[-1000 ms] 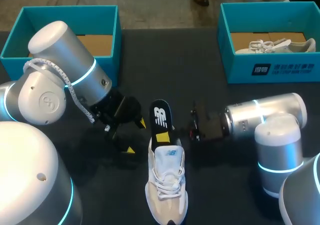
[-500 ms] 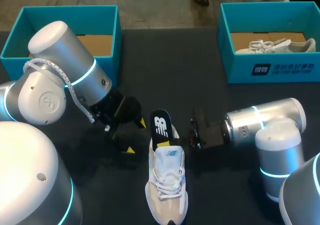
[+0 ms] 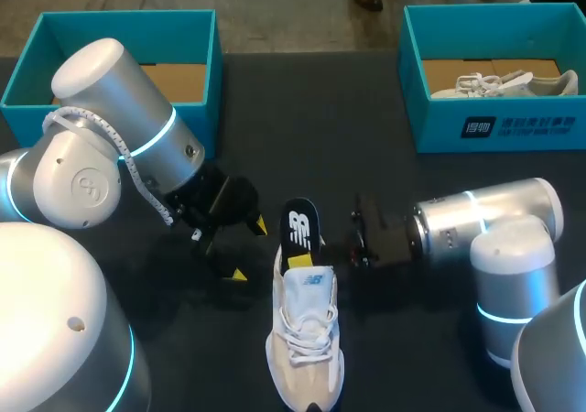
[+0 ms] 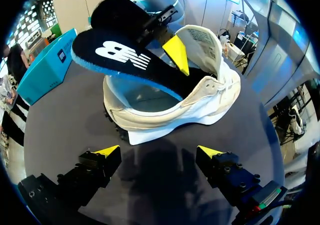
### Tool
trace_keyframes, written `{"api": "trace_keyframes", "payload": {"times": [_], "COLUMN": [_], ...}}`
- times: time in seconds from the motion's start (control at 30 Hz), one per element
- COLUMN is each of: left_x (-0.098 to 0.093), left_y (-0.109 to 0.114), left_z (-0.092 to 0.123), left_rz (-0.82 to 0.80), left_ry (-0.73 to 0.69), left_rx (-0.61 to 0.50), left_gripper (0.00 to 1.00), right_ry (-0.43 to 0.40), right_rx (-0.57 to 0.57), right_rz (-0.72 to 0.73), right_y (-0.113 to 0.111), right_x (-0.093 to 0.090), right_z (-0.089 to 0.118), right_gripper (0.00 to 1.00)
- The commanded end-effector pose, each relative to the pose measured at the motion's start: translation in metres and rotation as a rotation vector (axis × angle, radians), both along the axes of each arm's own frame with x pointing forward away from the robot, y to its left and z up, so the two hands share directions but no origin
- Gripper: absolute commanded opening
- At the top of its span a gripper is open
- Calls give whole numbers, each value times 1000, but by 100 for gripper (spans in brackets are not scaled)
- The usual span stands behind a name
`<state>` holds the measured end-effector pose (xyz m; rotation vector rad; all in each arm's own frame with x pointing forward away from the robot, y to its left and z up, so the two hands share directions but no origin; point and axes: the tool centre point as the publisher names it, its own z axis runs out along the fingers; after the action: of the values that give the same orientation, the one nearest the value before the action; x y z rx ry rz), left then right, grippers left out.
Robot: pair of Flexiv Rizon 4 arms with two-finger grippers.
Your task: Take the shoe out of the shoebox, open the shoe tongue, remove and reinsert the insole, then place the shoe into the shoebox
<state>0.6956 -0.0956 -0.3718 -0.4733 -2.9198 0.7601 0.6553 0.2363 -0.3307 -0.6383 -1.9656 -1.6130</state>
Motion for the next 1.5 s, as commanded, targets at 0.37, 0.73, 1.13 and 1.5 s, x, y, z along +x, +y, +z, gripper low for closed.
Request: {"api": "trace_keyframes", "payload": {"times": [0.37, 0.73, 1.13, 1.5], "left_x": [0, 0, 0, 0], "left_y": [-1, -1, -1, -1], "left_z": [-1, -1, -1, -1], "left_rz": [1, 1, 1, 1], "left_ry": [-1, -1, -1, -1], "left_rx": [2, 2, 2, 2], "left_gripper": [100, 100, 100, 100], "right_ry": [-11, 21, 73, 32], "right_rx": [-3, -4, -1, -1], "right_rz": [4, 14, -12, -18], "right_y": [5, 10, 5, 7], "right_x": [13, 3, -19, -7], "right_z": [5, -5, -19, -4], "right_gripper": [0, 0, 0, 42]}}
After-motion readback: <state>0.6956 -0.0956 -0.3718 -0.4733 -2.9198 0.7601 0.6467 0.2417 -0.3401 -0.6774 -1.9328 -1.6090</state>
